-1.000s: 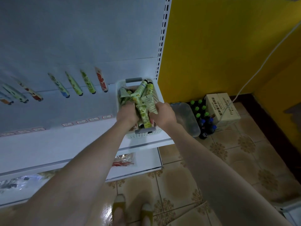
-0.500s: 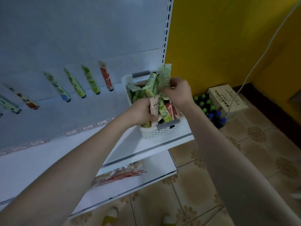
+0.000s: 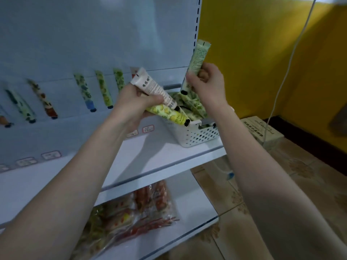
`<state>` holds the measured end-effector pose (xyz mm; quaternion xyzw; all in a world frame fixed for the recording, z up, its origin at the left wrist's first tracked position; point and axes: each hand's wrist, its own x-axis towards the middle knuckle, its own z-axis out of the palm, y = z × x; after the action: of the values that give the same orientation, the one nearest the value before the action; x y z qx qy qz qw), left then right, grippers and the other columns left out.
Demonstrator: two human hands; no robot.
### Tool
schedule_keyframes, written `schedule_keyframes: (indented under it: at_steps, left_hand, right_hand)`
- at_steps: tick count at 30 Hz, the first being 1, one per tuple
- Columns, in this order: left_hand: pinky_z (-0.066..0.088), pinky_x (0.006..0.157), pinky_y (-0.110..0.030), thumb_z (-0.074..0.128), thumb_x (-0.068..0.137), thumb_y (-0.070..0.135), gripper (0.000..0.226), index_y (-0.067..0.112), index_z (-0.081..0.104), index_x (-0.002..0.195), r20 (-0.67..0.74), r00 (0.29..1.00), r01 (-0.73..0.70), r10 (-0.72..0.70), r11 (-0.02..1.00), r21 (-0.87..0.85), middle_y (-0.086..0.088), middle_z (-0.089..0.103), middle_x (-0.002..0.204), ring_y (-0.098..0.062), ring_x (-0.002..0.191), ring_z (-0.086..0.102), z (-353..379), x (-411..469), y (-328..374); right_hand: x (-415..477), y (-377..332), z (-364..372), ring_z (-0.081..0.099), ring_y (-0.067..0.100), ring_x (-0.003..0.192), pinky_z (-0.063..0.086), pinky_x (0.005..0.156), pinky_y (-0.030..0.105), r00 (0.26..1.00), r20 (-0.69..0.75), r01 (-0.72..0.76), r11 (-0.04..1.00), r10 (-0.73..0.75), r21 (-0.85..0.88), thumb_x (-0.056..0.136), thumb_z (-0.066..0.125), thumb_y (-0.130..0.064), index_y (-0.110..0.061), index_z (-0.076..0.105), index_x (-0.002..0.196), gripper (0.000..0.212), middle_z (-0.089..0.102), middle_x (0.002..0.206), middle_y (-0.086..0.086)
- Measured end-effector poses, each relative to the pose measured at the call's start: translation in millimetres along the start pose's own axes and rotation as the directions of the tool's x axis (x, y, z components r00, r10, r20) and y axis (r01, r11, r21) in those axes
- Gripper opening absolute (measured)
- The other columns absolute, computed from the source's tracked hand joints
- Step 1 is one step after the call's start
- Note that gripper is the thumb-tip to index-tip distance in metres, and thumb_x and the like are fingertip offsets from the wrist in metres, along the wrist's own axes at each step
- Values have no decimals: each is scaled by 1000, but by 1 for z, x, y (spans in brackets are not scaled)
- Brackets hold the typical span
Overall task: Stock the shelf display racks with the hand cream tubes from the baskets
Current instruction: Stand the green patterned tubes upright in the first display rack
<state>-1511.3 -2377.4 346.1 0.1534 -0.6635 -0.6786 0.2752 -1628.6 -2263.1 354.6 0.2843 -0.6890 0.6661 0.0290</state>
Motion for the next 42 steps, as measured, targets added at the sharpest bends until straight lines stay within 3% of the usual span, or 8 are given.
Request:
schedule_keyframes:
  at_steps: [7,15,24,30,35,37,39,42]
  left_hand:
    - [53,51,-23,57,84,-9,26,13,54,98,-27,999,42,-45,996,-78,-6,64,84,-15,65,66,-44,-72,25]
    - [54,50,-21,57,86,-5,27,11,52,107,-93,994,50,-51,999,-12,-3,63,87,-15,71,64,-104,-135,35]
    - [54,59,-25,58,87,-2,27,8,53,112,-205,971,111,-122,992,-66,-7,63,102,-18,82,65,-126,-175,11]
    - [56,63,-26,59,86,-1,32,7,53,117,-300,942,131,-148,988,-77,-7,63,105,-19,87,65,-150,-169,-5]
    - [56,69,-30,59,87,-1,27,9,54,111,-343,929,117,-137,990,-80,-3,64,98,-19,86,65,-179,-140,-13]
    - [56,66,-28,59,87,-2,24,12,55,106,-348,927,113,-136,990,-85,-2,64,94,-19,83,66,-188,-127,-18]
    - [57,65,-27,59,86,-2,22,15,56,99,-349,927,115,-140,989,-89,-1,65,93,-19,81,66,-195,-113,-24]
    - [58,68,-30,59,86,-3,22,17,57,94,-352,925,117,-141,989,-88,-2,65,91,-21,81,67,-203,-94,-32]
  right_hand:
    - [-61,-59,27,61,25,82,51,78,39,957,169,-273,923,234,272,92,45,-6,-5,54,93,9,62,90,12]
    - [-119,-89,72,57,17,67,46,64,30,860,361,-485,797,360,360,98,43,-10,-9,49,87,12,55,78,9]
    - [-131,-65,62,59,25,101,46,96,47,901,362,-286,955,239,80,95,52,-22,-14,58,106,15,61,117,20]
    - [-110,-50,107,54,17,76,47,75,31,924,311,-229,973,223,-17,88,63,-14,-5,54,102,19,56,83,11]
    - [-73,-35,162,54,20,81,47,75,31,937,278,-222,975,214,-3,84,64,-3,1,53,96,17,57,87,22]
    - [-58,-29,181,48,18,69,40,64,31,959,227,-159,985,170,-66,83,64,-5,-2,56,82,9,52,71,18]
    - [-44,-21,199,37,17,57,27,57,27,971,206,-92,982,125,-164,82,64,-11,-14,40,59,33,41,59,11]
    - [-30,-12,220,38,19,53,24,53,27,977,203,-11,966,65,-257,81,62,-16,-11,39,56,35,45,61,16]
